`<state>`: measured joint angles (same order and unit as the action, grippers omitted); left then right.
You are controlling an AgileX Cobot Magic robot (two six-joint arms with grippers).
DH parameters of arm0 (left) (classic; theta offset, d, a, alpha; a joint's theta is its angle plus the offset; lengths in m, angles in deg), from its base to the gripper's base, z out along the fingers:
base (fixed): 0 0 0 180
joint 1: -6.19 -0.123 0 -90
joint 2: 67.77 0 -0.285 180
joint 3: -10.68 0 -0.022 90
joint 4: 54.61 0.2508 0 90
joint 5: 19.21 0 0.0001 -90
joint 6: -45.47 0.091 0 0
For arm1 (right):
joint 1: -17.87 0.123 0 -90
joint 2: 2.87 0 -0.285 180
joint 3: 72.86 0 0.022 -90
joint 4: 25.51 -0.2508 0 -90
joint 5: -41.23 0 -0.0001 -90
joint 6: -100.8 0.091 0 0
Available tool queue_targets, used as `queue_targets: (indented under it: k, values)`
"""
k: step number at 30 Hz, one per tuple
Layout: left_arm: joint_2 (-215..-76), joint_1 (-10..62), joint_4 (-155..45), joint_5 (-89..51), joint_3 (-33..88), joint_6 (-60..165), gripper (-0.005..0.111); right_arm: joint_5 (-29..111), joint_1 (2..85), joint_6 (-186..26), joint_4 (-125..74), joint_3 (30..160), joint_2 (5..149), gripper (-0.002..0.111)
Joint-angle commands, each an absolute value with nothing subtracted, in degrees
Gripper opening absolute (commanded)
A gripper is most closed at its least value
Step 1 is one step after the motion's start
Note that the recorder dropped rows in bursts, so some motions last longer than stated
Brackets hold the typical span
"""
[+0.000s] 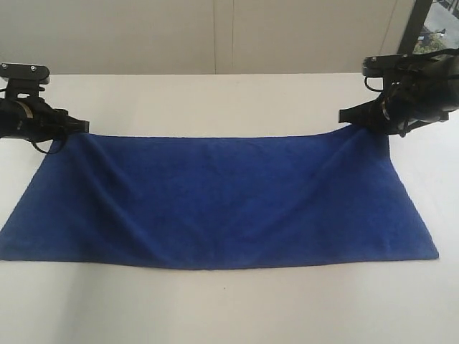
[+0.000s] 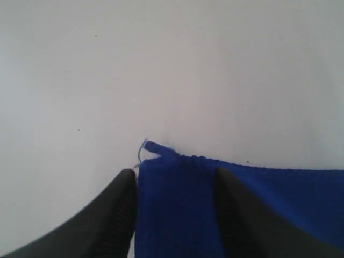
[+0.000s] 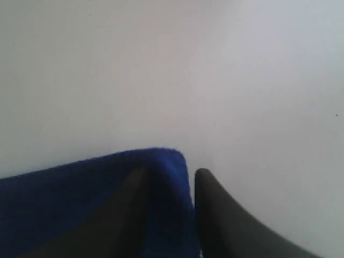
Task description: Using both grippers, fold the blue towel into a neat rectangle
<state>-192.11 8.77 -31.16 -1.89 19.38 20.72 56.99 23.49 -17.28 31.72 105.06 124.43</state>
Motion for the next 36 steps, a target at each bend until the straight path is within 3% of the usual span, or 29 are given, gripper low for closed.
queue_targets:
  k: [1, 5, 10, 14, 16, 20, 25, 36]
  values:
    - [-192.03, 8.59, -31.51, -2.32, 19.16, 21.04, 0.055, 58.72, 22.88, -17.38, 32.16, 105.46, 124.12, 0.045]
    - [-188.71, 8.59, -31.51, -4.02, 19.16, 21.04, 0.055, 65.33, 22.88, -15.56, 31.96, 105.46, 122.02, 0.054]
    - [-180.26, 8.59, -31.51, -10.63, 19.16, 22.50, 0.052, 69.64, 22.88, -21.01, 25.26, 105.46, 115.74, 0.054]
    - [-178.16, 8.59, -32.34, -25.27, 19.16, 21.03, 0.013, 72.53, 23.69, -43.54, 4.71, 105.46, 113.39, 0.023]
    - [-178.16, 8.82, -33.83, -31.14, 19.16, 21.02, 0.000, 77.42, 23.69, -49.96, -1.12, 105.46, 113.39, 0.011]
    - [-178.16, 9.82, -36.50, -41.80, 19.16, 21.27, 0.000, 86.02, 23.69, -58.41, -8.53, 105.13, 113.39, 0.000]
    - [-178.16, 10.89, -40.22, -46.30, 20.90, 26.06, 0.000, 91.06, 23.69, -64.02, -14.13, 103.22, 113.39, 0.000]
    - [-178.16, 10.99, -51.13, -46.56, 27.40, 36.71, 0.000, 88.41, 23.69, -64.56, -15.54, 93.34, 111.48, 0.000]
